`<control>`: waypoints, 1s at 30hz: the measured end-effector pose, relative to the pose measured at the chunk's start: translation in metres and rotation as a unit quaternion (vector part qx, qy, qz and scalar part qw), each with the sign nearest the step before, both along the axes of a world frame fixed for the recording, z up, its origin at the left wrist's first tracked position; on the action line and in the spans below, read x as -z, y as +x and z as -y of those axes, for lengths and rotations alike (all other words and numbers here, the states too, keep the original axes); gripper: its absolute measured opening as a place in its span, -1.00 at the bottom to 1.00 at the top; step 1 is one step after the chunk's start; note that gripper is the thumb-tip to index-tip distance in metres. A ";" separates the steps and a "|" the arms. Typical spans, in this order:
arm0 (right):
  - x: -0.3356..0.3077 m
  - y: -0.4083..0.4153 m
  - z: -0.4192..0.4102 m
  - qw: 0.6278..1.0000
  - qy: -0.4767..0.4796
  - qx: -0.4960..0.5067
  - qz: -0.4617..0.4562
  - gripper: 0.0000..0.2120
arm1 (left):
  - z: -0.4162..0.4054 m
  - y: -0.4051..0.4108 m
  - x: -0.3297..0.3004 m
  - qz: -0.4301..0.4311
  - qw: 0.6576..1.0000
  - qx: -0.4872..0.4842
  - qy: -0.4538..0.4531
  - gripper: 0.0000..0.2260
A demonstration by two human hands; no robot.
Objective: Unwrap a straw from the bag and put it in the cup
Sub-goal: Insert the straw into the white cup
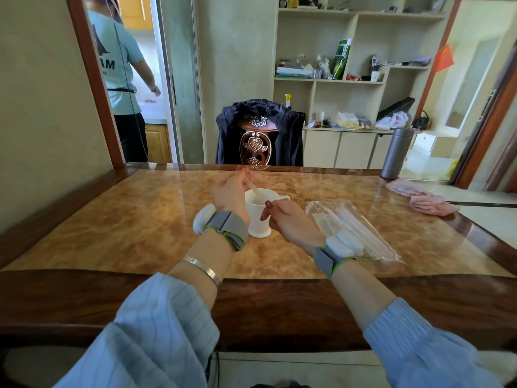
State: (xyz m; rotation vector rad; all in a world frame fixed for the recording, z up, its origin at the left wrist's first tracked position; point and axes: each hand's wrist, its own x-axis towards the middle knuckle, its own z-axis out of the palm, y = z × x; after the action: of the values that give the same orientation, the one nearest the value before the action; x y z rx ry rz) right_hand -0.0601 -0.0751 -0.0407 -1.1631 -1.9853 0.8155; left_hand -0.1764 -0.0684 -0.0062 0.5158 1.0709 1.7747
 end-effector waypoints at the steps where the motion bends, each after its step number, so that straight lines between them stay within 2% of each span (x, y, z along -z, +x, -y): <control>1: 0.000 0.002 0.000 1.000 -0.002 -0.003 0.001 -0.63 | 0.001 -0.002 -0.002 0.014 1.000 -0.017 0.015 -0.77; 5: 0.000 0.005 -0.001 1.000 -0.009 -0.012 0.011 -0.65 | 0.002 -0.008 -0.006 0.039 0.997 -0.029 0.052 -0.90; 8: 0.001 0.009 -0.007 0.998 -0.006 -0.013 0.060 -0.65 | -0.007 -0.017 -0.004 0.002 0.998 -0.050 0.031 -0.72; 10: -0.004 0.015 -0.015 0.995 -0.002 0.000 0.102 -0.67 | -0.012 -0.022 0.000 -0.052 0.997 -0.063 0.013 -0.72; 12: -0.015 0.019 -0.026 0.989 0.011 0.021 0.145 -0.72 | -0.019 -0.026 0.005 -0.158 0.984 -0.080 -0.013 -0.74; 14: -0.029 0.022 -0.035 0.975 0.038 0.046 0.212 -0.76 | -0.023 -0.027 0.011 -0.277 0.957 -0.078 -0.039 -0.72; 15: -0.036 0.023 -0.039 0.964 0.063 0.061 0.252 -0.78 | -0.023 -0.027 0.013 -0.349 0.932 -0.080 -0.054 -0.73; 18: -0.055 0.021 -0.049 0.913 0.155 0.120 0.359 -0.79 | -0.022 -0.028 0.018 -0.524 0.850 -0.037 -0.041 -0.77; 20: -0.064 0.019 -0.054 0.869 0.212 0.140 0.424 -0.80 | -0.019 -0.025 0.019 -0.622 0.781 0.003 -0.054 -0.76; 22: -0.073 0.016 -0.060 0.841 0.253 0.144 0.456 -0.78 | -0.022 -0.025 0.022 -0.685 0.725 0.013 -0.074 -0.75; 24: -0.079 0.014 -0.065 0.823 0.289 0.142 0.467 -0.73 | -0.024 -0.024 0.024 -0.707 0.703 0.014 -0.075 -0.76; 26: -0.085 0.012 -0.070 0.813 0.324 0.135 0.464 -0.70 | -0.028 -0.021 0.025 -0.713 0.697 0.032 -0.062 -0.78; 28: -0.091 0.010 -0.076 0.813 0.366 0.136 0.432 -0.60 | -0.036 -0.019 0.025 -0.702 0.709 0.039 -0.061 -0.77; 30: -0.095 0.005 -0.079 0.834 0.398 0.178 0.338 -0.44 | -0.047 -0.018 0.025 -0.684 0.726 0.020 -0.073 -0.76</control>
State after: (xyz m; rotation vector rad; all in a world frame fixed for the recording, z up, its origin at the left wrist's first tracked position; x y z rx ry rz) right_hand -0.0549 0.0044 0.0539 -1.2954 -2.1597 -0.6882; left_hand -0.1942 -0.0210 -0.0313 1.8697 2.0870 1.0224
